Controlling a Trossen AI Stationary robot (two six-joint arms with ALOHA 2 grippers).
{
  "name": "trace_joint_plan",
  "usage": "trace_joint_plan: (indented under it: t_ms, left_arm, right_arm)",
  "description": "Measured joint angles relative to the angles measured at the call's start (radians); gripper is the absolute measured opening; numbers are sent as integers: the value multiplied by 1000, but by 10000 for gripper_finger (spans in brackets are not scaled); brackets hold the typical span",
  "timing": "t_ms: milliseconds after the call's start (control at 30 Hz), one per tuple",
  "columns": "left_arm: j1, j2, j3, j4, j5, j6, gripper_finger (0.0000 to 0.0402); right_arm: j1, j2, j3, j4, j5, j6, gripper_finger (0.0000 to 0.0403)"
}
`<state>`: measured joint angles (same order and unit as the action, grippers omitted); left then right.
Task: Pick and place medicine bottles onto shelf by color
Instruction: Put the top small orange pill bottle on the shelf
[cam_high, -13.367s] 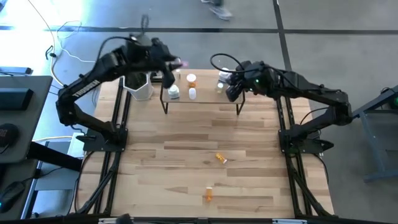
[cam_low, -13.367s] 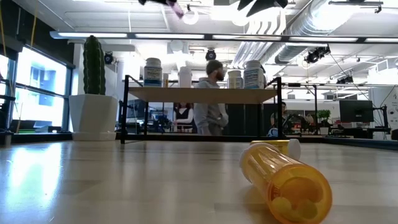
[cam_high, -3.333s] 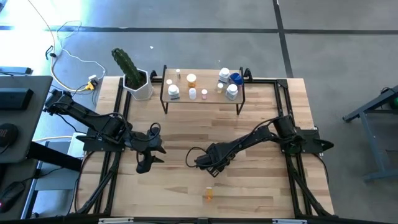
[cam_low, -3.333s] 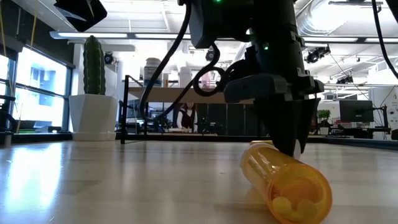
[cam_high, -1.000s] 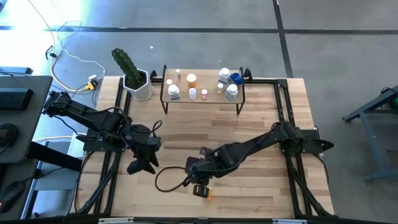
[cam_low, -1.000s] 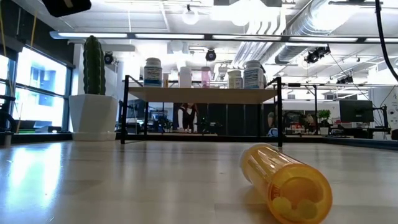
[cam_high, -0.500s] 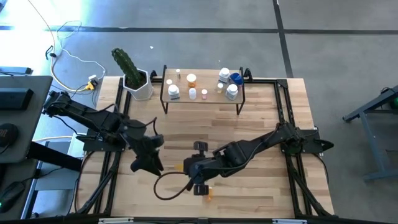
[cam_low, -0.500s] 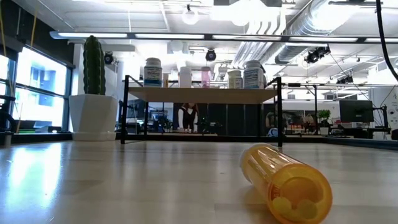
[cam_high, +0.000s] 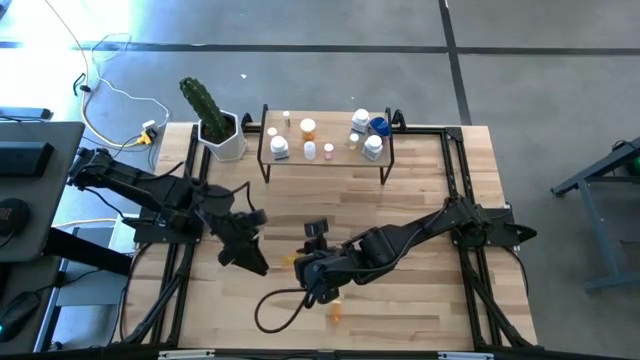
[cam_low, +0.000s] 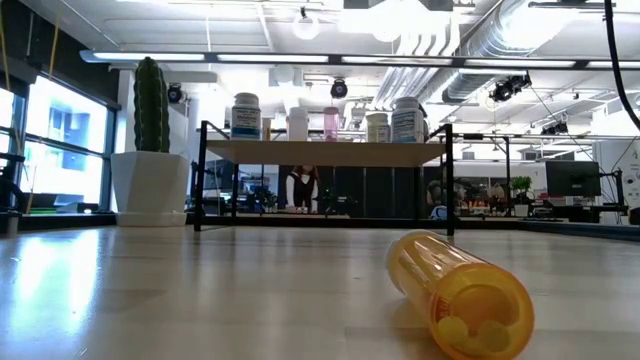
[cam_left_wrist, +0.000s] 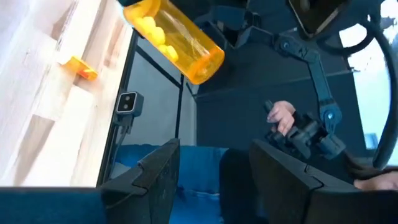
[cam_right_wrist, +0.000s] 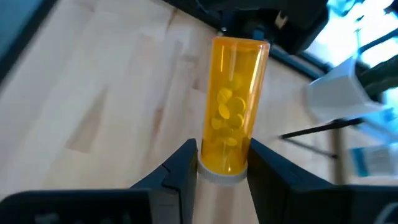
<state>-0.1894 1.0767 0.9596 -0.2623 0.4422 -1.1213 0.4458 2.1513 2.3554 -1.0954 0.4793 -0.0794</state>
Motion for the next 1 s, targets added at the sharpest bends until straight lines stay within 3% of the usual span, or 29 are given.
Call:
trace_joint_plan:
  t_ms: [467, 733, 1000]
  left_arm:
    - [55, 0, 0, 61, -36, -244, 184]
    - [96, 11, 0, 60, -89, -316, 184]
    - [118, 42, 0, 80, -90, -318, 184]
  right_arm:
    - [0, 0, -1, 0, 175, -473, 104]
    - [-6, 0, -1, 60, 250, -612, 104]
    - [-27, 0, -1, 76, 258, -662, 104]
